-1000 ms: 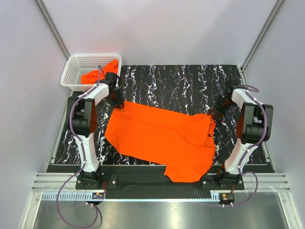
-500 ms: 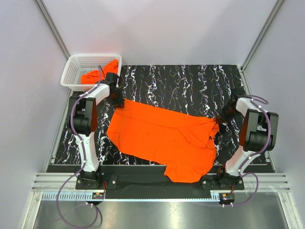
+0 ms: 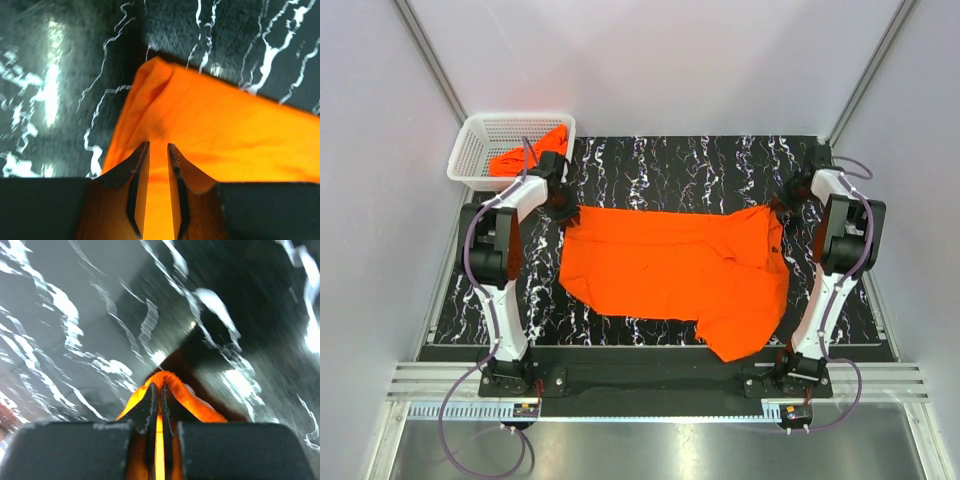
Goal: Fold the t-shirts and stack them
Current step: Fold the tshirt
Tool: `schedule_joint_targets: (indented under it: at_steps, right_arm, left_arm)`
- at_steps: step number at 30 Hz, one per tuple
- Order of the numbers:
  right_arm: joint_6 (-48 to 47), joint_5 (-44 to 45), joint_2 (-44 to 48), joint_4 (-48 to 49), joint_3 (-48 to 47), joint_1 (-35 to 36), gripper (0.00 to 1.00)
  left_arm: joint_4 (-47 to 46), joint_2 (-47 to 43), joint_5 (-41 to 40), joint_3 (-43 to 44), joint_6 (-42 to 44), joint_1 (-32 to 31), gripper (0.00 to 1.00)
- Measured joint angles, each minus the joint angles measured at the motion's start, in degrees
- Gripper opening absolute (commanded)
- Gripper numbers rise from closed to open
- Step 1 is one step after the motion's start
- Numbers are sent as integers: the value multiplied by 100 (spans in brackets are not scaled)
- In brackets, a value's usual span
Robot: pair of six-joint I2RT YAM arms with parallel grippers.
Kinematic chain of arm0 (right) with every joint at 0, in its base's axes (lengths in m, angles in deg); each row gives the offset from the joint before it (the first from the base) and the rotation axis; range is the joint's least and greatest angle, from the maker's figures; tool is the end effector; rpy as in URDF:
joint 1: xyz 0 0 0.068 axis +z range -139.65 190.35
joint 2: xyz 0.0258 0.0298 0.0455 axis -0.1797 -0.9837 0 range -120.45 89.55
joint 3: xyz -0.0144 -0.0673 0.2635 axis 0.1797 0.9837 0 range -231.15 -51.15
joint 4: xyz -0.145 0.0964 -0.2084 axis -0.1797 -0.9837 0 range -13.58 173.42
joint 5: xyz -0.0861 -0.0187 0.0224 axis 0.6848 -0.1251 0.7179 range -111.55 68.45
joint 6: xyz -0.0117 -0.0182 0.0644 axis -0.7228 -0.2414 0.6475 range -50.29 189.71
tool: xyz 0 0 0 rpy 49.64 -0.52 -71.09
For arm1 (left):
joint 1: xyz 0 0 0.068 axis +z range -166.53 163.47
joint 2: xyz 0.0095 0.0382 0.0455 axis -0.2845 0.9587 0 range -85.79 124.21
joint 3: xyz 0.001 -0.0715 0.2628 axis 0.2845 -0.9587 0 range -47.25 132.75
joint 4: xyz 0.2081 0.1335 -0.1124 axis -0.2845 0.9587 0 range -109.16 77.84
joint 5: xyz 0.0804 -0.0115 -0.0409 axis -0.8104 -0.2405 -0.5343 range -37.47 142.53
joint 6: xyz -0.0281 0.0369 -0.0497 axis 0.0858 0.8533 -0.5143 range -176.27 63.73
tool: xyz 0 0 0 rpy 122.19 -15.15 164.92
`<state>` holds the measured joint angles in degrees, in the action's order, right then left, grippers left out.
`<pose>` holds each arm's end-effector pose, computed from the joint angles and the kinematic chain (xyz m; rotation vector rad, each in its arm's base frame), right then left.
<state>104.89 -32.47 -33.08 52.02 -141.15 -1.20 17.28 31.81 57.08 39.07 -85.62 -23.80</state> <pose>0.4584 -0.0831 0.1333 1.0206 2.5129 0.3817 0.4365 -0.0601 0.1467 -0.5117 2.7369 -0.2772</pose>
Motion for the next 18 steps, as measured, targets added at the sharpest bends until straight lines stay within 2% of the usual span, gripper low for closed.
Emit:
schedule_joint_targets:
  at_steps: [2,3,5,6,10,13,18]
  right_arm:
    - [-83,-79,-240,-61,-485,-2,14]
    - [-131,-87,-352,-142,-734,0,24]
    - [-251,-63,-555,-503,-1290,0,37]
    - [-313,-44,-619,-660,-1515,-2,49]
    - [-566,249,-481,-1233,-1757,0,65]
    - [-706,433,120,-1537,-1152,22,67]
    - [-870,317,1513,-1727,103,243,57]
  left_arm:
    - [22,-197,4,-103,-24,7,28]
    - [35,-328,7,-164,-28,9,29]
    - [46,-614,37,-269,-28,9,31]
    - [52,-780,55,-330,-26,7,31]
    - [-26,-1419,170,-715,-24,-33,32]
    - [-15,-1873,284,-1152,-24,-160,32]
    - [2,-2076,496,-1515,-26,-461,31]
